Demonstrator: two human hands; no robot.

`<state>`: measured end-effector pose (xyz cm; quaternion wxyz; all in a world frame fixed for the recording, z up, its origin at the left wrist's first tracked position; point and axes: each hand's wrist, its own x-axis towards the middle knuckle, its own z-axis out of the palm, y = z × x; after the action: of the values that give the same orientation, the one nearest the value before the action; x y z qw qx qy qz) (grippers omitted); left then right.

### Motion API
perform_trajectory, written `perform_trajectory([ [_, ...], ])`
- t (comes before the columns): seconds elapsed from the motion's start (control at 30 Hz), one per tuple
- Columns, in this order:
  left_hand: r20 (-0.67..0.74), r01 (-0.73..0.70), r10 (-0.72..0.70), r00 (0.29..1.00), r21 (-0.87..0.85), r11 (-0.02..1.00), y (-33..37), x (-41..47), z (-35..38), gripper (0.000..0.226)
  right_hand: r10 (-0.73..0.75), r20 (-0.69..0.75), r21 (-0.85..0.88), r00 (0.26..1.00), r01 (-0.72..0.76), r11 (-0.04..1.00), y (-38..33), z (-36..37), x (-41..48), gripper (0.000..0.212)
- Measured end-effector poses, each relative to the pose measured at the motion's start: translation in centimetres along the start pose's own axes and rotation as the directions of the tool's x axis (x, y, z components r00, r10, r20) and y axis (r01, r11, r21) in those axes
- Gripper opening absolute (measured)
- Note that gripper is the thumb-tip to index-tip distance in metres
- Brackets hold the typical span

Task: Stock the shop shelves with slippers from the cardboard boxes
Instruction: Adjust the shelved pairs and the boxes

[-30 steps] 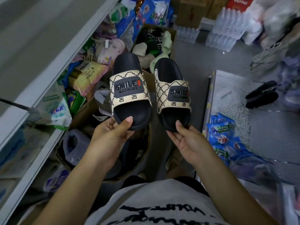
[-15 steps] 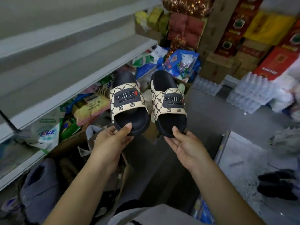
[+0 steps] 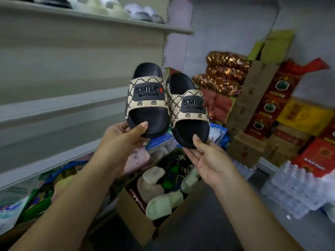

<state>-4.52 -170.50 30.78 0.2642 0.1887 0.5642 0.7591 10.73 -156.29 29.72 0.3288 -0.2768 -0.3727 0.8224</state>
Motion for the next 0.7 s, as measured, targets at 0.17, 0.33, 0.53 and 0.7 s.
perform_trajectory([
  [0.17,0.006,-0.156,0.156,0.988,0.017,0.988,3.6,8.1,6.3,0.022,-0.086,0.128,-0.031,0.988,0.091,0.995,-8.2,1.9,8.4,0.026],
  [0.33,0.007,-0.262,0.262,0.965,-0.045,0.964,6.4,16.0,12.0,0.025,-0.111,0.217,-0.037,0.97,0.121,0.992,-15.2,3.4,15.9,0.015],
  [0.53,-0.004,-0.297,0.297,0.955,-0.031,0.954,8.8,23.7,18.1,0.037,-0.099,0.263,-0.022,0.96,0.108,0.994,-22.7,2.4,24.9,0.011],
  [0.7,-0.06,-0.339,0.342,0.938,0.055,0.939,10.5,29.5,22.9,0.02,-0.103,0.295,-0.006,0.95,0.11,0.994,-27.5,2.4,32.9,0.017],
])
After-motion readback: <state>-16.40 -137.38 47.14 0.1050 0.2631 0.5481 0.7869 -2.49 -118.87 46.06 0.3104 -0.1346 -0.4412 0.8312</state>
